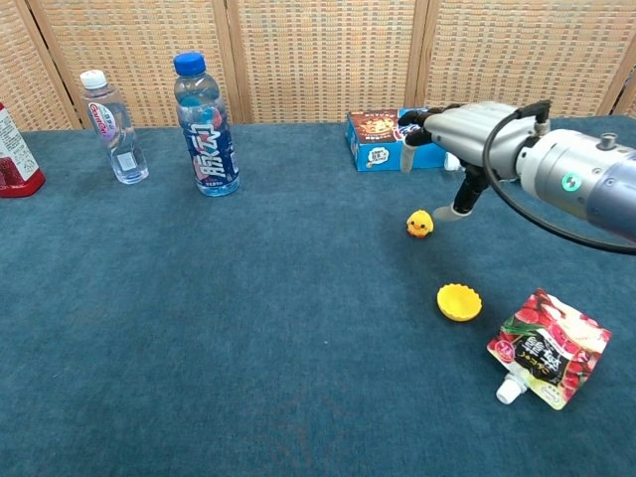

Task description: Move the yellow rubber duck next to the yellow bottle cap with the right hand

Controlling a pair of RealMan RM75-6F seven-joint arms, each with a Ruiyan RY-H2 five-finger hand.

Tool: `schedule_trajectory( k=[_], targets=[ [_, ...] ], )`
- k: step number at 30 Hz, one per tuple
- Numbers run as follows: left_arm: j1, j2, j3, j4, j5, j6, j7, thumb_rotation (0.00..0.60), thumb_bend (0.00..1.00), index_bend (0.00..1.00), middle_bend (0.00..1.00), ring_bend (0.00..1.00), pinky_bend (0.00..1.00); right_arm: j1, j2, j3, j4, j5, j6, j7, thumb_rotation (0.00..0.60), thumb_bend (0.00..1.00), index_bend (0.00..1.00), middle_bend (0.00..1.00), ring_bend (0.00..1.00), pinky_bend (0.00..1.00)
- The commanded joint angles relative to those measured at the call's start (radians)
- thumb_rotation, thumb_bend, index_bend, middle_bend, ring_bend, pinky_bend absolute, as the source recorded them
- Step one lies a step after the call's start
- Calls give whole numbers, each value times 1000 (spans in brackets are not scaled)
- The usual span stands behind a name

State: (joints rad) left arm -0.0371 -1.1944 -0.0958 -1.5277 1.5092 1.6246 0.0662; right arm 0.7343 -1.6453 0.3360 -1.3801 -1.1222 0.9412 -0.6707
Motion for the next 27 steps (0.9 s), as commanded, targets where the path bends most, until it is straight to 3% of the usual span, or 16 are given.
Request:
schedule_trajectory(
  k=[1,27],
  targets=[
    [-1,0,-3,4,-7,-5,-3,600,85,0,0,0,0,41,-39,6,67,49,-37,-16,600,214,318,17,0,6],
    [-9,-9,-5,13,-28,-25,14,600,84,0,0,0,0,149,-123,-46,297,165,-126,30,600,214,354,42,0,6]
  ],
)
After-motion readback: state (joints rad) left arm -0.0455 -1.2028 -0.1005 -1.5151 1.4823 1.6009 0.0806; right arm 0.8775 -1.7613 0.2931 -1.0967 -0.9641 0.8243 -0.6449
